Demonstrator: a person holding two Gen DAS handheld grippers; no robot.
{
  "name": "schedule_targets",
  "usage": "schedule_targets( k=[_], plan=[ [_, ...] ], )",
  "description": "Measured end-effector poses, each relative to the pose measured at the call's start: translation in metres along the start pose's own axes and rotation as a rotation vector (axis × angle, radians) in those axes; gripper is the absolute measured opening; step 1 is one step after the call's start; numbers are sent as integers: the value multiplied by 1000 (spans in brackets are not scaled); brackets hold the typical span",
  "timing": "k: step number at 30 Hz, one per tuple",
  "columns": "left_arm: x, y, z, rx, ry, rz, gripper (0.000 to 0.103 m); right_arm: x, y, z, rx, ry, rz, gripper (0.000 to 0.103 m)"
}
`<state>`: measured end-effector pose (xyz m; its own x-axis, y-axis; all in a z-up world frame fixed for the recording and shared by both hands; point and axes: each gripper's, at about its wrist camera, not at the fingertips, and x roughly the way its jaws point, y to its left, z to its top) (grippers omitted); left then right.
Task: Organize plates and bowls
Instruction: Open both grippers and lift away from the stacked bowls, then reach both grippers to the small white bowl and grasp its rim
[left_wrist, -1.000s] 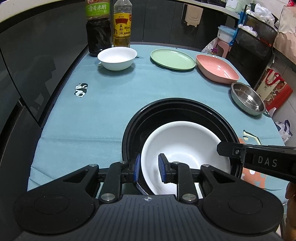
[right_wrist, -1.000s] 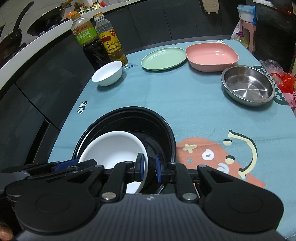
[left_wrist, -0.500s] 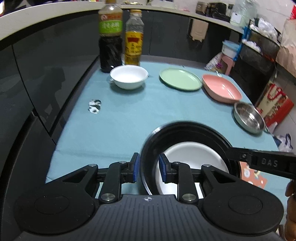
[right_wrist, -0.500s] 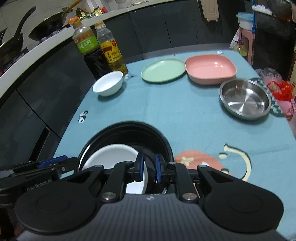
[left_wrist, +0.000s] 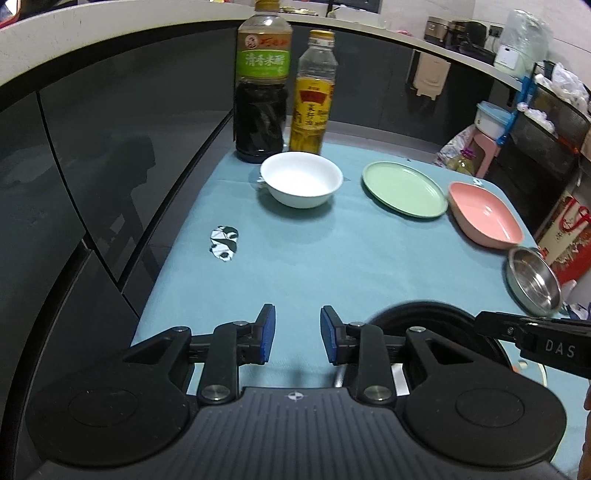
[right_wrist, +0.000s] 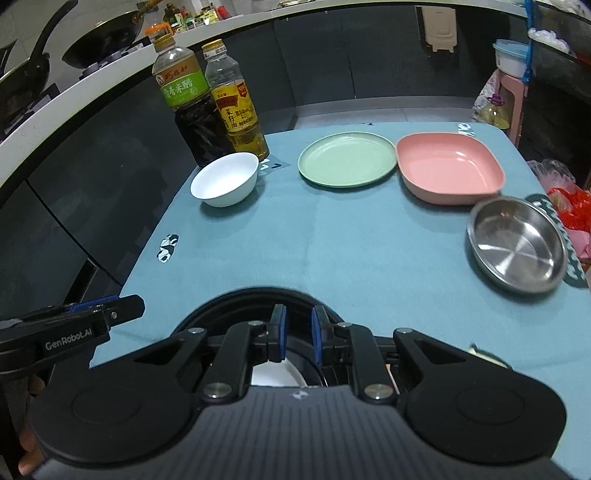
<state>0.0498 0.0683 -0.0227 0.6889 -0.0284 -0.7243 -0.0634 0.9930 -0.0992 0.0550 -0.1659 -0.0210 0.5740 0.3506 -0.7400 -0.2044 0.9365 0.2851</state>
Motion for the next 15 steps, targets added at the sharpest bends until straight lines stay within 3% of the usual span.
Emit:
schedule_targets(
  k=[4,15],
  plan=[
    [16,9,12,-27,12,13,25,14,6,15,-23,14,-10,9],
    [65,30,52,-97,33,23,26,55,15,59,-49,51,-16,10]
  ],
)
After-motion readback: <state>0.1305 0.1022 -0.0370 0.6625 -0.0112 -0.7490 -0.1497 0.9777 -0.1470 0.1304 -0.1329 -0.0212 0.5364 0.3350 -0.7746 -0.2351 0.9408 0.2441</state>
